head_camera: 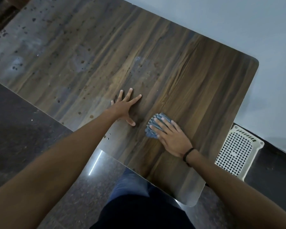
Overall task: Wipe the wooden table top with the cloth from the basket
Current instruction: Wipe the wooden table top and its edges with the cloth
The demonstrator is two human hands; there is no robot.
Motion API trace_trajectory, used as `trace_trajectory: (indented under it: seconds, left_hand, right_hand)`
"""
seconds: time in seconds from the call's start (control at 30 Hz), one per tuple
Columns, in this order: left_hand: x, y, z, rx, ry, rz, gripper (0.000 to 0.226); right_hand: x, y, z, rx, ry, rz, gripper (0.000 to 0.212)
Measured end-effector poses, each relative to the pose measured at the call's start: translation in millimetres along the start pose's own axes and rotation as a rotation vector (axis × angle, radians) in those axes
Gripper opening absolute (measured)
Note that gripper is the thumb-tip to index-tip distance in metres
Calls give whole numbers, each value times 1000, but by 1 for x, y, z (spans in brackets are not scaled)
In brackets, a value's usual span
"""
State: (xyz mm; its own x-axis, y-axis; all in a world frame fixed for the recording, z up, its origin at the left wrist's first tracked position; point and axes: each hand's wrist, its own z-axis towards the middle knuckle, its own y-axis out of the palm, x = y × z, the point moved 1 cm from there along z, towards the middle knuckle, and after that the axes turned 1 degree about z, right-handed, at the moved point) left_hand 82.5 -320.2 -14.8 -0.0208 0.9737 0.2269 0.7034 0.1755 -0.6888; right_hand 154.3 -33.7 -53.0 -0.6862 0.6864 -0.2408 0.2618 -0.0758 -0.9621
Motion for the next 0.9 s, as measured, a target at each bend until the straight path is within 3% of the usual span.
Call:
trace_trajectory:
  seconds: [0.1,0.23,0.3,0.37,0.47,0.5,0.6,0.67,0.8,0.83,0.9]
  left_hand:
    - [-16,18,-19,-2,-31,17,140]
    - [-21,22,-26,11,-33,19,140]
    - [-19,20,-24,-9,-38,18,141]
    - [-19,20,-23,-4,-38,26,142]
    - [-19,19,-22,-1,-43,24,142]
    - [-19,19,-22,2,-45,22,142]
    - [-20,18,-22,-1,-51,18,143]
    - [-22,21,-21,2,-48,20,144]
    - [-24,22,-20,31,-28,7,142]
    - [-24,22,-20,38,-23,5,142]
    - [-24,22,-22,45,-24,1,143]
  right_hand:
    - [33,-11,18,7,-13,-39,52]
    - [30,-22,53,119,431,121,52]
    - [-8,-7,45,129,339,59,54]
    - [-42,13,16,67,69,4,54]
    - [-35,16,-7,6,-172,-35,52]
    - [-26,13,-2,11,-147,-58,52]
    - [-12,4,27,107,266,54,52]
    - [-41,11,34,150,398,62,54]
    - [-74,31,-12,12,-67,-7,54]
    - [-67,29,-19,-7,-110,-19,53]
    - [-54,23,-18,13,2,-17,53]
